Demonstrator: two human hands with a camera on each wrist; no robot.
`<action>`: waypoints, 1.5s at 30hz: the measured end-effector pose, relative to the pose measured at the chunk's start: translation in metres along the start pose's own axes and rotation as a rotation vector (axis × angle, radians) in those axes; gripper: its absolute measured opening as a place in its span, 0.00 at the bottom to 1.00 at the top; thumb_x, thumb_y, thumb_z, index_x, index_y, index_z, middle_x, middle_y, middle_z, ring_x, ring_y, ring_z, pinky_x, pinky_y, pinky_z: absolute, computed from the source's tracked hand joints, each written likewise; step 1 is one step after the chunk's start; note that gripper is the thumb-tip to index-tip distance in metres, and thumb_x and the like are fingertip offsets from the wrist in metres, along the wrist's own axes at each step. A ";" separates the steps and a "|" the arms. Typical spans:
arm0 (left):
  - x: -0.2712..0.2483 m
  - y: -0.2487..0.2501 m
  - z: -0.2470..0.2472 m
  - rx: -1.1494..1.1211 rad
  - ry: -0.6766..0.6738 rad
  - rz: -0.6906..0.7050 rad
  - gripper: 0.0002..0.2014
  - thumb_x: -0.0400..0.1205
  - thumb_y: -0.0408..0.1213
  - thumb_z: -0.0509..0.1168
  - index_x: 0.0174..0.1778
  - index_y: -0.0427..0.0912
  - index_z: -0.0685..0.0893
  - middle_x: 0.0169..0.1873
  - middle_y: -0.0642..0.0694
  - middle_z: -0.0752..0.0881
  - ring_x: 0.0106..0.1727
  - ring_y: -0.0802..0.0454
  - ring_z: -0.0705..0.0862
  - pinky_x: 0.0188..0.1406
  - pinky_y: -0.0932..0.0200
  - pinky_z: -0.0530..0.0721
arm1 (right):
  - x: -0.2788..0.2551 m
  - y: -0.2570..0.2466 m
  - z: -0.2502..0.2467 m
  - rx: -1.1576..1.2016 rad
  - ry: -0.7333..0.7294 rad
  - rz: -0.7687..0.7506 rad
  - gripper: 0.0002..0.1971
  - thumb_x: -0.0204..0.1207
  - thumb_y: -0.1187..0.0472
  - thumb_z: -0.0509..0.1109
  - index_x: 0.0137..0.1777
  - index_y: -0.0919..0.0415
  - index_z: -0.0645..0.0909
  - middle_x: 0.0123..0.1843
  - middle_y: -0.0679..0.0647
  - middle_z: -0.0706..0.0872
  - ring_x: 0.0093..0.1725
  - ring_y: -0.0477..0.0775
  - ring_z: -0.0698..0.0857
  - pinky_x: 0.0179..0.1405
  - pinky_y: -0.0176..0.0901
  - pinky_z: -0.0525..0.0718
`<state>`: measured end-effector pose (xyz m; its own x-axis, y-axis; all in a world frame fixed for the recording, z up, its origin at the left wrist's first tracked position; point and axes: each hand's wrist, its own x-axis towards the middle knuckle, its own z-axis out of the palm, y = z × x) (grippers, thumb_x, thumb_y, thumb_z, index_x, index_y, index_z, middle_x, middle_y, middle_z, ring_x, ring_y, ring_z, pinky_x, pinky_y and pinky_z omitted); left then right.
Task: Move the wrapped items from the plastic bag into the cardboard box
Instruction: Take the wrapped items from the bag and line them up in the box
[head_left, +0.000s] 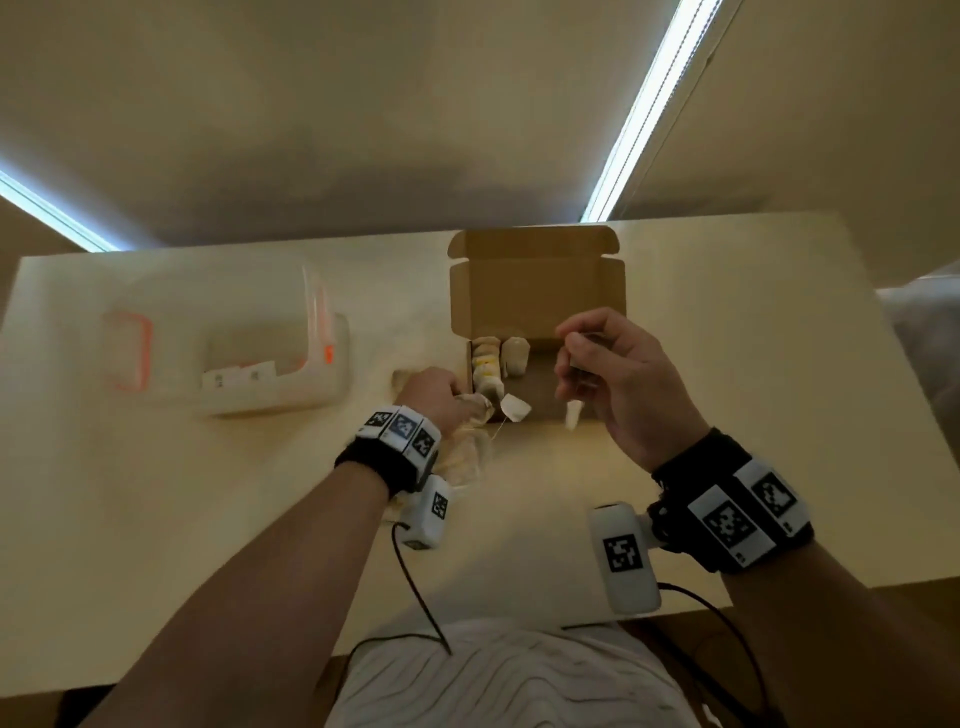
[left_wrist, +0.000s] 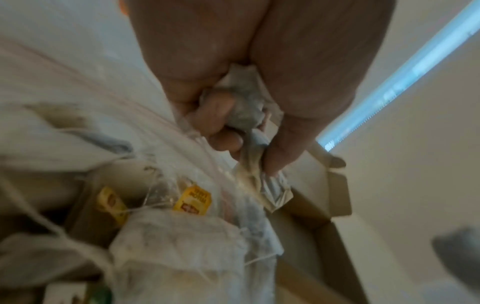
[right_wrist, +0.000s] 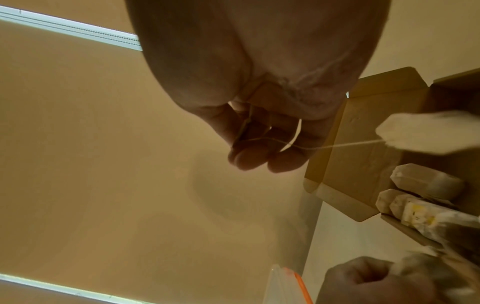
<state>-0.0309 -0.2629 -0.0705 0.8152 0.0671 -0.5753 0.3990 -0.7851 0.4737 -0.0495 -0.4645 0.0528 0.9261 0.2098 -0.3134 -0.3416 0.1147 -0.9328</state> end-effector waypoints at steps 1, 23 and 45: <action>-0.006 -0.005 -0.004 -0.079 0.007 0.013 0.11 0.75 0.46 0.73 0.41 0.41 0.86 0.36 0.46 0.86 0.39 0.49 0.83 0.38 0.57 0.79 | 0.001 0.000 0.001 0.002 -0.002 0.003 0.06 0.85 0.70 0.60 0.51 0.64 0.79 0.34 0.54 0.84 0.32 0.54 0.80 0.34 0.41 0.82; -0.098 0.017 -0.035 -1.322 0.214 0.170 0.06 0.81 0.29 0.70 0.48 0.38 0.79 0.38 0.33 0.89 0.38 0.42 0.83 0.20 0.61 0.66 | 0.016 0.008 0.053 -0.577 0.050 -0.023 0.07 0.75 0.51 0.77 0.51 0.49 0.87 0.42 0.45 0.86 0.39 0.43 0.81 0.37 0.39 0.83; -0.087 0.025 0.007 -0.752 -0.111 0.510 0.12 0.83 0.46 0.67 0.39 0.44 0.89 0.38 0.46 0.86 0.43 0.51 0.81 0.49 0.50 0.81 | 0.022 -0.021 0.027 0.174 0.071 0.137 0.06 0.82 0.68 0.67 0.45 0.58 0.82 0.28 0.50 0.74 0.25 0.46 0.68 0.26 0.39 0.66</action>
<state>-0.0948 -0.2927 -0.0128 0.9381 -0.2675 -0.2199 0.2019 -0.0935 0.9749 -0.0267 -0.4362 0.0702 0.8762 0.1672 -0.4520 -0.4813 0.2570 -0.8380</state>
